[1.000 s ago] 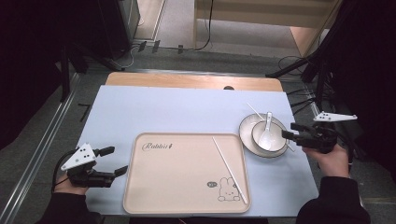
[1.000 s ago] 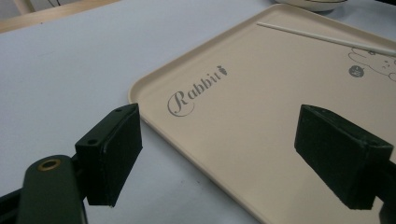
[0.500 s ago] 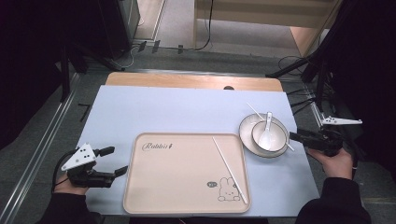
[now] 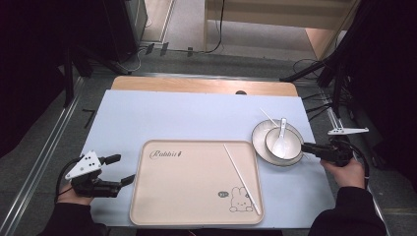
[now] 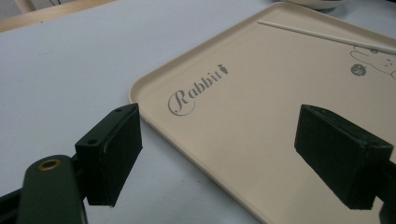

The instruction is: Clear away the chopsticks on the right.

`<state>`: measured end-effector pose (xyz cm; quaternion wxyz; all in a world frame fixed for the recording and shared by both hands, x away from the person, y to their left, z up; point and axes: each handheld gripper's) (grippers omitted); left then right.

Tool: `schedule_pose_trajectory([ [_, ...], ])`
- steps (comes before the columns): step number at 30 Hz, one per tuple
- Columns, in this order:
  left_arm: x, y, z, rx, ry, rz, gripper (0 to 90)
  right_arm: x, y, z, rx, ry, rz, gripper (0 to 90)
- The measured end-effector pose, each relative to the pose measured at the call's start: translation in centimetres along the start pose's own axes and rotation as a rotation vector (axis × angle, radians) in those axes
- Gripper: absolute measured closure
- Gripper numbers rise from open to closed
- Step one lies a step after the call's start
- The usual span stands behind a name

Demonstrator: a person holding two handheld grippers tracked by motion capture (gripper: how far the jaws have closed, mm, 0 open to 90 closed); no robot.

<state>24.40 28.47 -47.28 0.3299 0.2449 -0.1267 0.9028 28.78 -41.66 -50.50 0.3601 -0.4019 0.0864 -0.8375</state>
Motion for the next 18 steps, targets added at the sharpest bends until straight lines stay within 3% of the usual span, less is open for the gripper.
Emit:
schedule_pose_trajectory([
  [9, 0.0, 0.0, 0.0, -0.002, 0.001, -0.002, 15.5, -1.5, 0.4, 0.2, 0.002, -0.049, -0.01, 81.5],
  [12, 0.0, 0.0, 0.0, 0.0, 0.001, -0.002, 15.5, -2.0, 0.9, 0.2, -0.01, -0.056, 0.017, 82.0],
  [18, 0.0, 0.0, 0.0, -0.002, 0.0, -0.001, 15.5, -2.7, 1.3, 0.4, -0.015, -0.059, 0.024, 82.1],
])
Point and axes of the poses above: each handheld gripper's, and its own axes: x roughly backward along the jaws, z roughly out of its top, y roughly to its right, and after that the axes turned 12 degrees about z, right-handed
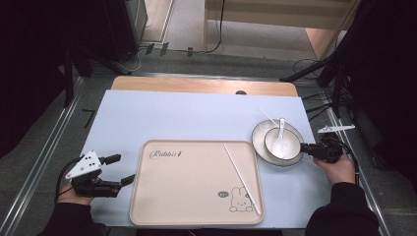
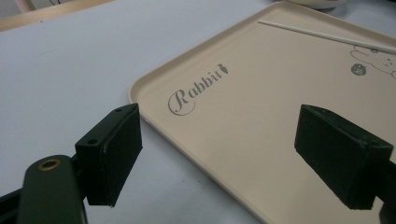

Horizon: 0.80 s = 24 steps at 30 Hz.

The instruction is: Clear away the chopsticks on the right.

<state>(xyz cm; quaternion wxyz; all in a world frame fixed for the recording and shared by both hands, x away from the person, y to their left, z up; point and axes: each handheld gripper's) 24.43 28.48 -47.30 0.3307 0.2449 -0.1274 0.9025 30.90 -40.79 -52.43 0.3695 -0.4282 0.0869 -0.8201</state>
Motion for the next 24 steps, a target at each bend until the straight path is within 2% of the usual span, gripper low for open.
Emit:
schedule_pose_trajectory([
  [9, 0.0, 0.0, 0.0, -0.002, 0.0, -0.001, 15.5, -0.2, 0.2, 0.1, -0.033, -0.01, 0.021, 84.2],
  [13, 0.1, 0.0, 0.0, -0.002, 0.001, -0.001, 15.5, 0.2, 0.1, 0.2, -0.059, -0.005, 0.011, 84.7],
  [15, 0.1, 0.0, 0.0, -0.001, 0.002, -0.001, 15.5, 0.6, 0.2, 0.2, -0.084, 0.014, 0.018, 84.8],
  [19, 0.1, 0.0, 0.0, -0.007, -0.003, 0.003, 15.5, 1.5, 0.1, 0.2, -0.1, 0.056, 0.023, 84.9],
  [21, 0.1, 0.0, 0.0, -0.013, -0.001, 0.004, 15.5, 2.0, 0.0, 0.2, -0.14, 0.088, 0.024, 84.9],
  [24, 0.2, 0.0, 0.0, -0.013, 0.0, 0.007, 15.5, 2.6, -0.3, 0.4, -0.142, 0.101, -0.006, 84.9],
])
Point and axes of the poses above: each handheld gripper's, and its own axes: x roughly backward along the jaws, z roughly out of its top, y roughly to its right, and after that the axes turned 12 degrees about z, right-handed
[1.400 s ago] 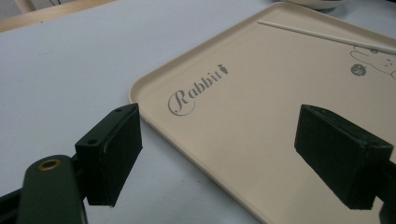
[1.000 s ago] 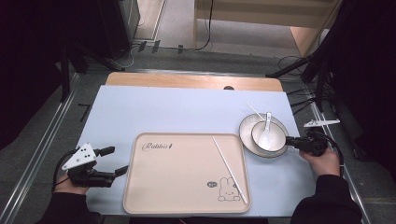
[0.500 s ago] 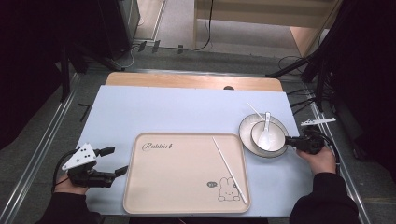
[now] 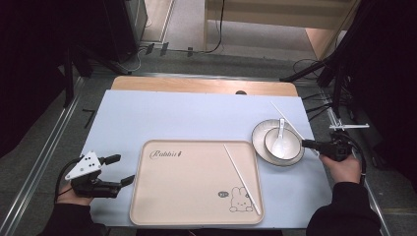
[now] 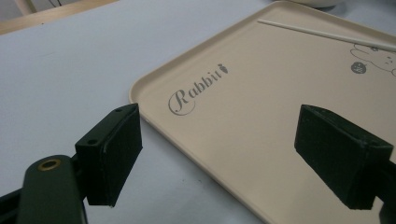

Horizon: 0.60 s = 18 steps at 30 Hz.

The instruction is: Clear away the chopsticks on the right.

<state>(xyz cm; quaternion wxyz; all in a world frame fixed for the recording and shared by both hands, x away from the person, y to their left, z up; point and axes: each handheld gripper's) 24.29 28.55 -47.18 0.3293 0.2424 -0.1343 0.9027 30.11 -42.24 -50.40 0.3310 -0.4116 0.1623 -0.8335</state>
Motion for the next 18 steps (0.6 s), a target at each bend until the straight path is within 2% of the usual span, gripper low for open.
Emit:
schedule_pose_trajectory([
  [3, 0.0, 0.0, 0.0, -0.001, -0.001, 0.0, 15.5, 0.7, -0.5, 0.3, -0.022, 0.033, -0.022, 84.9],
  [6, 0.1, 0.0, 0.0, 0.0, -0.001, 0.001, 15.5, 1.3, -1.3, 0.7, -0.077, 0.041, -0.034, 84.9],
  [8, 0.1, 0.0, 0.0, 0.007, 0.002, 0.004, 15.5, 1.7, -2.3, 0.8, -0.056, 0.055, -0.032, 84.9],
  [10, 0.1, 0.0, 0.0, 0.008, 0.005, 0.004, 15.5, 2.0, -3.5, 0.6, -0.044, 0.06, -0.066, 84.9],
  [14, 0.2, 0.0, 0.0, 0.012, 0.007, 0.004, 15.5, 2.6, -5.7, 0.4, -0.026, 0.07, -0.103, 84.9],
  [18, 0.2, 0.0, 0.0, 0.011, 0.006, 0.002, 15.5, 2.8, -7.3, 0.1, -0.03, 0.097, -0.089, 84.9],
])
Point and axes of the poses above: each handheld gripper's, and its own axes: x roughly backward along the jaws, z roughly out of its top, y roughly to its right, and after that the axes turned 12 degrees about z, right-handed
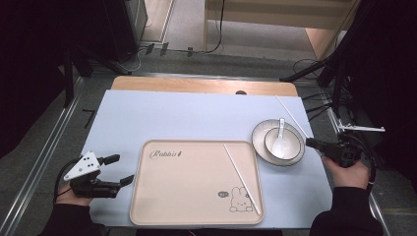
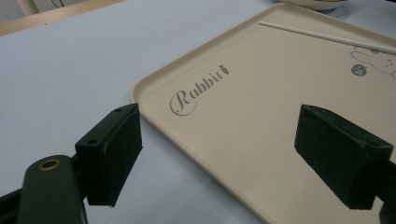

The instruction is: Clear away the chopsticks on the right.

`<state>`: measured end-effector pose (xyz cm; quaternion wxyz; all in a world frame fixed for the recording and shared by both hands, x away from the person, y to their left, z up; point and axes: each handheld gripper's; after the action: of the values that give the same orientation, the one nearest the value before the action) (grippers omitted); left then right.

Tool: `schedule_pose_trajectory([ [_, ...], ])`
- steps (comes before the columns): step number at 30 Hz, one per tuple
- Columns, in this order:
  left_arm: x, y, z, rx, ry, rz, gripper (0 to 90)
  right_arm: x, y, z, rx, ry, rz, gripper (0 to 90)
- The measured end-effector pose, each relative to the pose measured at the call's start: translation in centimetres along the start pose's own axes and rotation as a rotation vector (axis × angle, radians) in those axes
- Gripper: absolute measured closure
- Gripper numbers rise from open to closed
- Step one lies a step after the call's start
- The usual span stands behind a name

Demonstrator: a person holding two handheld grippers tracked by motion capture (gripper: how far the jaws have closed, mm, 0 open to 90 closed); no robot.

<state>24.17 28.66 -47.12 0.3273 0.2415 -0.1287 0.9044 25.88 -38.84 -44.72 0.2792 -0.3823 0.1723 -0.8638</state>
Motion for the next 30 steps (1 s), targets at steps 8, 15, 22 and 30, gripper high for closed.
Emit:
schedule_pose_trajectory([
  [8, 0.0, 0.0, 0.0, 0.0, -0.002, 0.0, 15.5, -0.5, -3.2, -1.4, 0.041, -0.019, 0.027, 84.8],
  [15, 0.1, 0.0, 0.0, -0.002, -0.003, 0.008, 15.5, -1.1, -5.8, -2.4, 0.076, -0.03, 0.033, 84.9],
  [22, 0.1, -0.1, 0.0, 0.01, 0.003, 0.01, 15.5, -1.9, -8.1, -4.1, 0.094, -0.051, 0.055, 84.8],
  [30, 0.1, -0.1, 0.0, 0.003, 0.003, 0.004, 15.5, -3.4, -10.6, -6.0, 0.101, -0.078, 0.079, 84.8],
])
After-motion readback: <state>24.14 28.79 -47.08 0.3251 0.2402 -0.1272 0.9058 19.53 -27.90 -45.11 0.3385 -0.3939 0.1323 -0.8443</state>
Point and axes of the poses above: each handheld gripper's, and its own axes: x roughly backward along the jaws, z roughly out of its top, y roughly to its right, and after that the axes turned 12 degrees about z, right-handed
